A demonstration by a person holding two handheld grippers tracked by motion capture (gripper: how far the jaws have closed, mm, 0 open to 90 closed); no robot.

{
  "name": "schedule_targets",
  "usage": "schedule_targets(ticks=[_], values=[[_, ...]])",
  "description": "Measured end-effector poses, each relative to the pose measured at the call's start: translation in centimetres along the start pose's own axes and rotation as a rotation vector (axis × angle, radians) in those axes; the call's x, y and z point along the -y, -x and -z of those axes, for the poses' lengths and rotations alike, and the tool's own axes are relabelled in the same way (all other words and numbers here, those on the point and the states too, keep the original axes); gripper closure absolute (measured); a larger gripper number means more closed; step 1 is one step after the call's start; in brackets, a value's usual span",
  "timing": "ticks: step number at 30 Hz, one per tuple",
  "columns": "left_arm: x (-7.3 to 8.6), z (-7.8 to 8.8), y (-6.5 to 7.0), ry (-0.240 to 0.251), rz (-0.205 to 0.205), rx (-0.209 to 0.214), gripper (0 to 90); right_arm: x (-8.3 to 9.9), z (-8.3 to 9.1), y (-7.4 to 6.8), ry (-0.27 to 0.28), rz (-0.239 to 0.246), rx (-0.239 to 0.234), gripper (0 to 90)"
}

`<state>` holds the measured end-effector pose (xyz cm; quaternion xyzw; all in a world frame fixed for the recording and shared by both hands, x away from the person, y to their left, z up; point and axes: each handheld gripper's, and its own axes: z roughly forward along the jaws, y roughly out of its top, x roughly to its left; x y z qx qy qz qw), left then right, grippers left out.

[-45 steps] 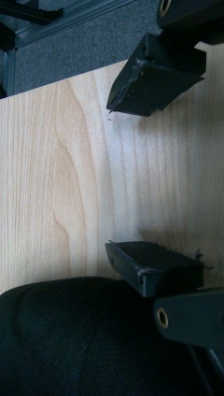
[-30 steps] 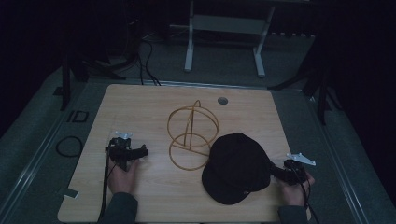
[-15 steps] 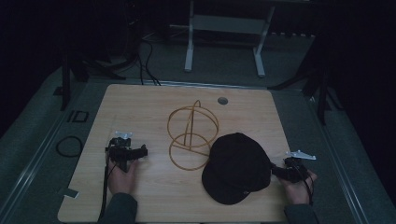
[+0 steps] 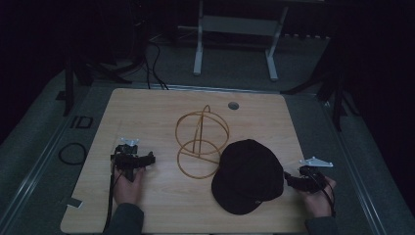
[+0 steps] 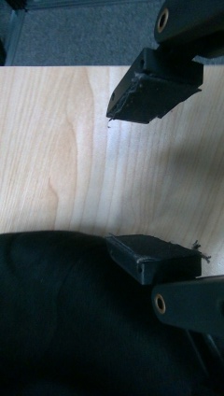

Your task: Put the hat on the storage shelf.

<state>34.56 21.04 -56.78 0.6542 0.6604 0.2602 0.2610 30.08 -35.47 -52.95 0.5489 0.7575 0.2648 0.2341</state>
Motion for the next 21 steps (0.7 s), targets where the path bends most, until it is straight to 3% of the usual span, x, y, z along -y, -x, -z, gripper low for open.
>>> schedule_targets(ticks=[3,8,21], values=[[0.0,0.0,0.0,0.0,0.0,0.0,1.2,-0.5,0.7,-0.1,0.008,0.019,0.007,32.6],[0.0,0.0,0.0,0.0,0.0,0.0,1.2,-1.4,2.1,-0.3,0.042,0.041,-0.019,31.8],[0.0,0.0,0.0,0.0,0.0,-0.001,1.2,-3.5,3.9,-2.1,0.049,0.15,-0.047,29.2]])
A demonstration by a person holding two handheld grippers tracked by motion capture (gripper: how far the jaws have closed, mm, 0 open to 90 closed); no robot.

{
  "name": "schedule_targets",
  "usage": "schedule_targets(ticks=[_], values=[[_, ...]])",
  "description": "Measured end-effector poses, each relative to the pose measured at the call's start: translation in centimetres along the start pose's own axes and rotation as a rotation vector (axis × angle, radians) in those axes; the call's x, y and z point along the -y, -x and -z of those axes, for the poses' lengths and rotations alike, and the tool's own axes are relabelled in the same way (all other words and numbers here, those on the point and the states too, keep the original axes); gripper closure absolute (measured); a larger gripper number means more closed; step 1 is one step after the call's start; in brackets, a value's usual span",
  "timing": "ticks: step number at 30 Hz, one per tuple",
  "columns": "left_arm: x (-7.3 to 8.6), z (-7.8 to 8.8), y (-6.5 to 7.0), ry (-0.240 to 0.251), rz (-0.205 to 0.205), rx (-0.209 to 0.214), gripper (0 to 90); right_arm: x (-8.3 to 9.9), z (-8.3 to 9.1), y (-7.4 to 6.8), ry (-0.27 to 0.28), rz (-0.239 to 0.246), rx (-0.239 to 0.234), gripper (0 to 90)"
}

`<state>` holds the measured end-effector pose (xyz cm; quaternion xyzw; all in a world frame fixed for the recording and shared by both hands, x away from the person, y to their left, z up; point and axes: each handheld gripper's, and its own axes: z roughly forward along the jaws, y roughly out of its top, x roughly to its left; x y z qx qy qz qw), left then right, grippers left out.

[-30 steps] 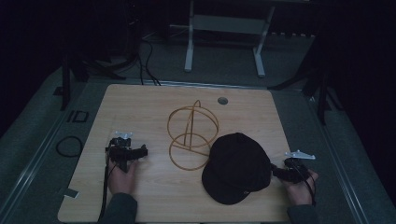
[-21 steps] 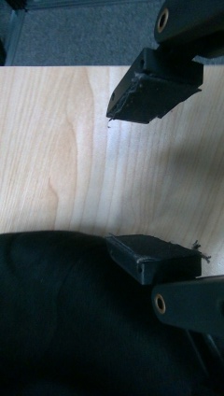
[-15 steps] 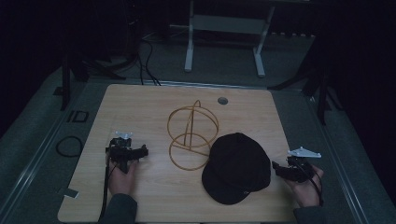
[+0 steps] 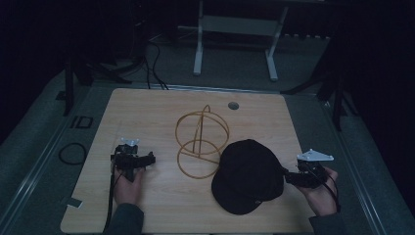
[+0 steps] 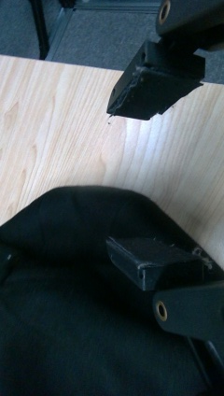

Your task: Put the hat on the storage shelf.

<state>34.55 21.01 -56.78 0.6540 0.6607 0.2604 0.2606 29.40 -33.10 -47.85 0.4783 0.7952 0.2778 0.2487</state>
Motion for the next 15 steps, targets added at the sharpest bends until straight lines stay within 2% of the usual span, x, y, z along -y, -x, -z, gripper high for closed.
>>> schedule_targets(ticks=[15], values=[[0.0,0.0,0.0,0.0,0.0,0.0,1.2,-1.8,0.7,-2.1,0.014,0.084,-0.06,26.5]])
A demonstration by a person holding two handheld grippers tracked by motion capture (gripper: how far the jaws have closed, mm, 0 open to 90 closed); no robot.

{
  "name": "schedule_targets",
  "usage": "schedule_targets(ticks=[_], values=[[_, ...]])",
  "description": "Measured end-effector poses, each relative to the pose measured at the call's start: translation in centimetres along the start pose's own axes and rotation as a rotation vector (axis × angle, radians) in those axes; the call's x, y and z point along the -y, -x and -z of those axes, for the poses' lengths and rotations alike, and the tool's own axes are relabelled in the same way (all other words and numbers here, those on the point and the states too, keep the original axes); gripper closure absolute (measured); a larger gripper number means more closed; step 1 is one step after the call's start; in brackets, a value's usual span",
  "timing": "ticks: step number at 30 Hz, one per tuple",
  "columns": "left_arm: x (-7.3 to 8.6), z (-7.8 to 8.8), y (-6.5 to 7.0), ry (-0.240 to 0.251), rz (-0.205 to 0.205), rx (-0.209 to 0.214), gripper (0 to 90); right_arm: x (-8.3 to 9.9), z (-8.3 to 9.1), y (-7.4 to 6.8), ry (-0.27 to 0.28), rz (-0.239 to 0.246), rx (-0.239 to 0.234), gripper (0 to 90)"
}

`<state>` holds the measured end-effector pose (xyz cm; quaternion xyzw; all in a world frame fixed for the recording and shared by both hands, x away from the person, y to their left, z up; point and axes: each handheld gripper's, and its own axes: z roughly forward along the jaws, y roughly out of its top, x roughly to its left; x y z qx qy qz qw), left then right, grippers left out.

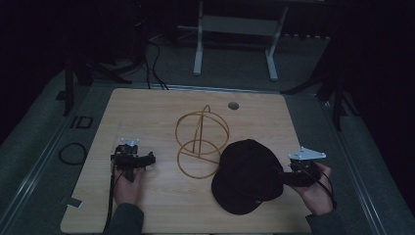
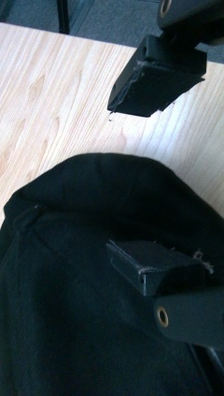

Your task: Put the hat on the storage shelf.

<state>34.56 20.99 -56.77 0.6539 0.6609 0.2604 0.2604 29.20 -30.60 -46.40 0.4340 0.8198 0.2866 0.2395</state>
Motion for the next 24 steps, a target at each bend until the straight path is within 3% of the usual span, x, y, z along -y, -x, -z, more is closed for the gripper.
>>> schedule_targets(ticks=[11,24], values=[[0.0,0.0,0.0,0.0,0.001,0.0,1.2,-1.5,0.0,-1.3,0.011,0.041,-0.048,22.8],[0.0,0.0,0.0,0.0,0.0,0.0,1.2,-2.9,-0.4,-2.3,0.026,0.047,-0.092,16.1]])
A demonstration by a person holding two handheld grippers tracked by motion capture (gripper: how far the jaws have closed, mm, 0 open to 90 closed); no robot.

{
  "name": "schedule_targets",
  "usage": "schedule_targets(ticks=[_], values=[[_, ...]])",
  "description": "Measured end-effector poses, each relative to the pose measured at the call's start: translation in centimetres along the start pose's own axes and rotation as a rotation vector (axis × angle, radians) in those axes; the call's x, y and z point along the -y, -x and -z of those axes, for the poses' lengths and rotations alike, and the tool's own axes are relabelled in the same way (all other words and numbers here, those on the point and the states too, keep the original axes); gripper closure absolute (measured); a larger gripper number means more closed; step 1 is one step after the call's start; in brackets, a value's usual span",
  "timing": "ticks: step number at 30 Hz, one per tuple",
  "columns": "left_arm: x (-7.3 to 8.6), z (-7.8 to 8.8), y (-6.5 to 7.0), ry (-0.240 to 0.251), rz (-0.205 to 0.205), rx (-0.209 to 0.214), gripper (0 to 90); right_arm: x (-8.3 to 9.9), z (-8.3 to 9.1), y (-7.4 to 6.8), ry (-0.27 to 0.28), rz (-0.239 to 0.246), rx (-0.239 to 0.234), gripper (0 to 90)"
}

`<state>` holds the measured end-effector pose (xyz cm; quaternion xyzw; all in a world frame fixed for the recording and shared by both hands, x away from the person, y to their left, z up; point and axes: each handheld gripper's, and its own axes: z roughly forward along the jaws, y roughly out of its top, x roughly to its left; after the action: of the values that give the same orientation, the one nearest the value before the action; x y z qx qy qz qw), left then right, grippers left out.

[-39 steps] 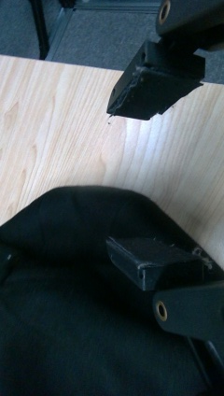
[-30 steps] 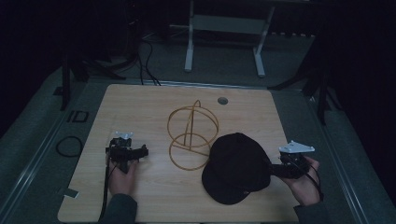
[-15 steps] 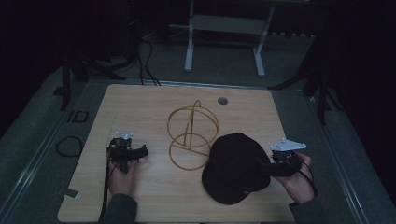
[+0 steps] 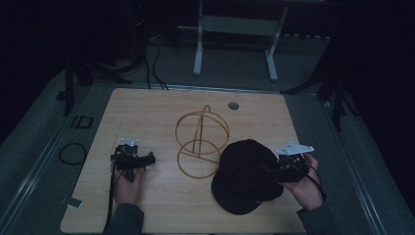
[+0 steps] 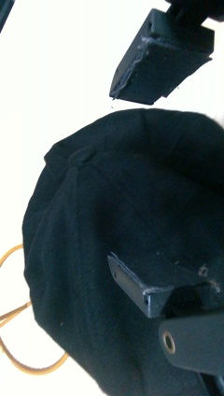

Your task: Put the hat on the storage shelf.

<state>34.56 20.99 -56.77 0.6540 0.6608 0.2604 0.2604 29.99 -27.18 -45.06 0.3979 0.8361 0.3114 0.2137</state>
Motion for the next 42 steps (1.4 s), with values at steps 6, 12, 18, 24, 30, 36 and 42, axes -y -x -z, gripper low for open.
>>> schedule_targets(ticks=[6,12,18,24,30,36,42], values=[[0.0,0.0,0.0,0.0,0.0,0.0,1.2,-0.9,-0.5,-0.3,0.008,-0.007,-0.017,14.2],[0.0,0.0,0.0,0.0,0.0,0.0,1.2,-2.2,-1.4,-0.2,0.015,-0.04,-0.057,12.7],[0.0,0.0,0.0,0.0,0.0,0.0,1.2,-3.0,-2.9,0.3,-0.006,-0.072,-0.091,11.0],[0.0,0.0,0.0,0.0,0.0,0.0,1.2,-3.3,-4.3,0.7,-0.036,-0.098,-0.127,10.6],[0.0,0.0,0.0,0.0,0.001,0.0,1.2,-2.9,-5.3,1.1,-0.064,-0.135,-0.156,10.5],[0.0,0.0,0.0,0.0,0.0,0.0,1.2,-2.1,-6.0,1.3,-0.122,-0.158,-0.191,10.3],[0.0,0.0,0.0,0.0,0.0,0.0,1.2,-1.5,-6.3,1.4,-0.157,-0.168,-0.227,11.4]])
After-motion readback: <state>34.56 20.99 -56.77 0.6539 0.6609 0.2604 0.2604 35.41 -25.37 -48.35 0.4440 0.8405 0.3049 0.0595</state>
